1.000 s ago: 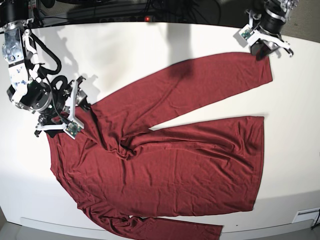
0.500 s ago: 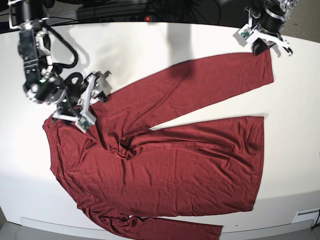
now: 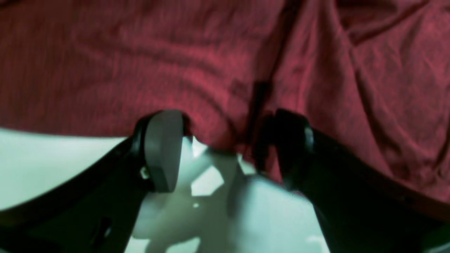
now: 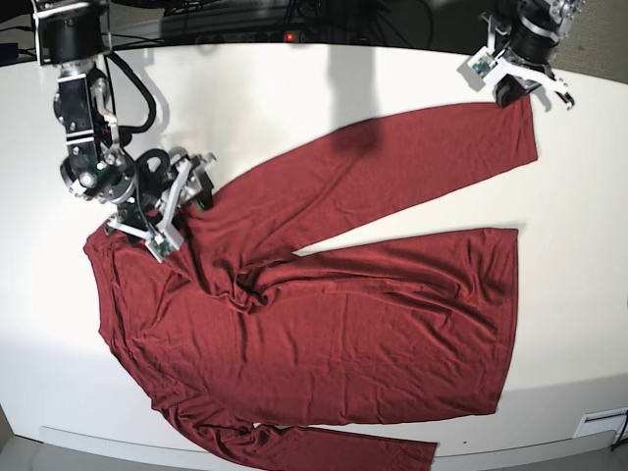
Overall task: Fold the T-shirt properly
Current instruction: 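Reposition the right gripper on the shoulder edge of the shirt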
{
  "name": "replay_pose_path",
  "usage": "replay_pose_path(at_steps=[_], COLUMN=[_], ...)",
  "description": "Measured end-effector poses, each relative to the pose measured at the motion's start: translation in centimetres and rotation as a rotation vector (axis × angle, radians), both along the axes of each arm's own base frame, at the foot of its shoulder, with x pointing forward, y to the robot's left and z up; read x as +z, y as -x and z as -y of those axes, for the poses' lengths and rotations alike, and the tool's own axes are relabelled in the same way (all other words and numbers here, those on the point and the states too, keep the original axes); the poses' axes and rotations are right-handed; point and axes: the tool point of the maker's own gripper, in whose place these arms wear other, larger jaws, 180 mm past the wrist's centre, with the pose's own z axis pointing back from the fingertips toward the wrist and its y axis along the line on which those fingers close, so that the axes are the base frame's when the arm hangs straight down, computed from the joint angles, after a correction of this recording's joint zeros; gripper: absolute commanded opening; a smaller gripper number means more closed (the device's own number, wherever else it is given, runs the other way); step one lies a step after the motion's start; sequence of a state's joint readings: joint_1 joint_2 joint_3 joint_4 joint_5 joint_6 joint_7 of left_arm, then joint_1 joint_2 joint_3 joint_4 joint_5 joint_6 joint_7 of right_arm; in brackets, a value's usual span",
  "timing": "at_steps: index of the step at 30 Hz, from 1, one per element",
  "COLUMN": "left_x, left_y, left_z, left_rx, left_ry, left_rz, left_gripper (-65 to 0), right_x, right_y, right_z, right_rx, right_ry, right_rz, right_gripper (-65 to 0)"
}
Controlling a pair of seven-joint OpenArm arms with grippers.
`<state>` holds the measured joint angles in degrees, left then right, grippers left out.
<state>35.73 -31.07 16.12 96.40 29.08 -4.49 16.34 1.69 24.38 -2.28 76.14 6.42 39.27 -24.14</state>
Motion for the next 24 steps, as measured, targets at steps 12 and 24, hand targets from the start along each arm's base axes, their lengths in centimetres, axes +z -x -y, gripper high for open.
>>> replay_pose_path(at_steps=[12,24], left_x=[0.1,1.3], left_y=[0.0,-2.2], left_z=[-0.4,-0.3], left_rx=[-0.019,0.001], left_ry=[-0.006,-0.013], left_rz=[-0.002,0.04], left_gripper=[-65.0,-65.0], right_x=[-2.0,-1.3], right_y=[0.9,1.3], right_z=[-1.0,0.6], right_rx=[-0.036,-0.042], right_ry=[-0.041,-0.014], right_rz=[-0.095,-0.122], right_gripper=[-39.2,-65.0])
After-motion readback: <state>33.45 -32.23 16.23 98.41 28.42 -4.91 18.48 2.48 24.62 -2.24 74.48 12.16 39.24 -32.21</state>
